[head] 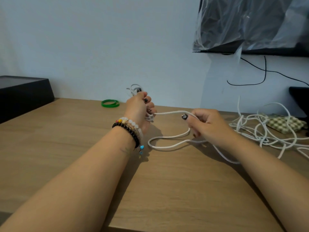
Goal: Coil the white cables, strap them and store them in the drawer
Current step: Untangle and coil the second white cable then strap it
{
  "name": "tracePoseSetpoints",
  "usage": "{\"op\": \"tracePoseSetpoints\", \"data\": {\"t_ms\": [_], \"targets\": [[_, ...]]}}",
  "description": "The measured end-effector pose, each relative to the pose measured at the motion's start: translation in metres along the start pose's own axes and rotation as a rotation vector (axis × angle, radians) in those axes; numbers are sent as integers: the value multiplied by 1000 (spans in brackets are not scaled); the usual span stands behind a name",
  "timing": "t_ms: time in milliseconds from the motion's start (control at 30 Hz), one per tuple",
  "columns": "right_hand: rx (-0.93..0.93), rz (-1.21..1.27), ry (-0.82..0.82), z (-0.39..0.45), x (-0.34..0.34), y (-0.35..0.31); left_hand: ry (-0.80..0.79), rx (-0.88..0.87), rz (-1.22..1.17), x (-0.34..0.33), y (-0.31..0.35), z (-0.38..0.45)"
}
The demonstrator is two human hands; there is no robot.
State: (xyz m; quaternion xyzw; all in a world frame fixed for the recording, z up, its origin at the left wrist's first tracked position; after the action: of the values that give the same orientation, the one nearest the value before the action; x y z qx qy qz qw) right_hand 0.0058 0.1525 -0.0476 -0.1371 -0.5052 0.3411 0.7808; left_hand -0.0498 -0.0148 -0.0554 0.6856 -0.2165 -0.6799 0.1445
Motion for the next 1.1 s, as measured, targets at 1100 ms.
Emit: {"op": "tracePoseSetpoints", "data": {"t_ms": [1100], "targets": [[-21, 156, 88, 0, 6, -11, -342, 282, 729, -1, -62, -16]]}}
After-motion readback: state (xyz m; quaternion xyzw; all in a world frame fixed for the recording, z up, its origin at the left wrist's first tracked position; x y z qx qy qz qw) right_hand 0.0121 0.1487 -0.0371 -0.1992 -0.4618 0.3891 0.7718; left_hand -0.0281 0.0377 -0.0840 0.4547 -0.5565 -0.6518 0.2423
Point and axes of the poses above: each hand's wrist, its own z-axis towards the middle knuckle, its own x-axis out of the back of the hand, y = z × x, the point moved 8 cm from there along z, towards the middle knuckle, and after that the axes turned 12 degrees about -z, right-handed, at the moved point
